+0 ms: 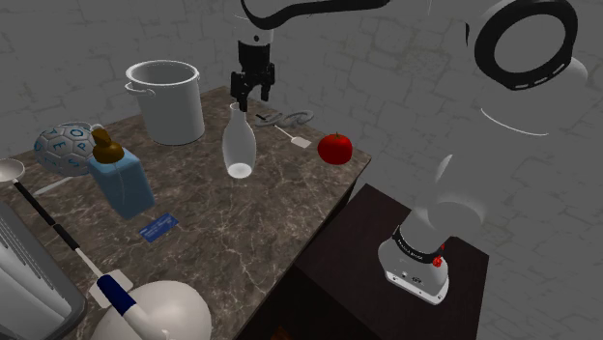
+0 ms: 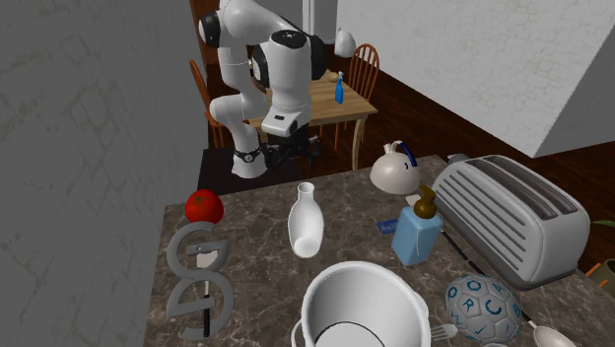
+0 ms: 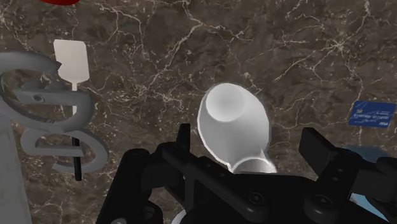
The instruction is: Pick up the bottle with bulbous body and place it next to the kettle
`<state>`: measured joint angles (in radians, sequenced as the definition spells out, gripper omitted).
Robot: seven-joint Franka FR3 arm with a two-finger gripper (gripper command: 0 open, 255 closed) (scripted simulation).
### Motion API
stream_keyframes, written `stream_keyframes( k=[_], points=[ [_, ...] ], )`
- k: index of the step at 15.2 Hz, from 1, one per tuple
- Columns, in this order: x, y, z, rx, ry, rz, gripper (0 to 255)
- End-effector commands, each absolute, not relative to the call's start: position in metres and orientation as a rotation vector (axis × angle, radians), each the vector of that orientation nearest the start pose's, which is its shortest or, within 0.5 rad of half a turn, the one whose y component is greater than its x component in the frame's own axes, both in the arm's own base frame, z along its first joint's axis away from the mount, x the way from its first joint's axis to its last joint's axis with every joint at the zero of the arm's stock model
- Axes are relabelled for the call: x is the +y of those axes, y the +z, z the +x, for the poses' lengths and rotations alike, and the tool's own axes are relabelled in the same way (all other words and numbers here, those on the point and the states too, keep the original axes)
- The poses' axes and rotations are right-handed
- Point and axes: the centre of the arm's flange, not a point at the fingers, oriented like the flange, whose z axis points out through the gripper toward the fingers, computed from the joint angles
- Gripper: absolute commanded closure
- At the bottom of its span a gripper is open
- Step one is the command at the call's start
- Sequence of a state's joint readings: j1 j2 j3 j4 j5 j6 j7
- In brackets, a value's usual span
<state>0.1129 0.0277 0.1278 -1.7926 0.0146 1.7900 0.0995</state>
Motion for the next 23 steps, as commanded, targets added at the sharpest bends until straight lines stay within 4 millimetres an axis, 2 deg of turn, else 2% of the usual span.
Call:
stream_keyframes(
  k=[1,2,10,17,18,23],
  points=[
    [0.152,0.517,0.574,-0.234,0.051,-3.123,0],
    [0.156,0.515,0.579,-0.239,0.052,-3.123,0],
    [0.156,0.475,0.578,-0.239,0.052,-3.123,0],
    [0.156,0.475,0.578,-0.239,0.052,-3.123,0],
    [0.156,0.475,0.578,-0.239,0.052,-3.123,255],
    [0.156,0.475,0.578,-0.239,0.052,-3.123,255]
  ],
)
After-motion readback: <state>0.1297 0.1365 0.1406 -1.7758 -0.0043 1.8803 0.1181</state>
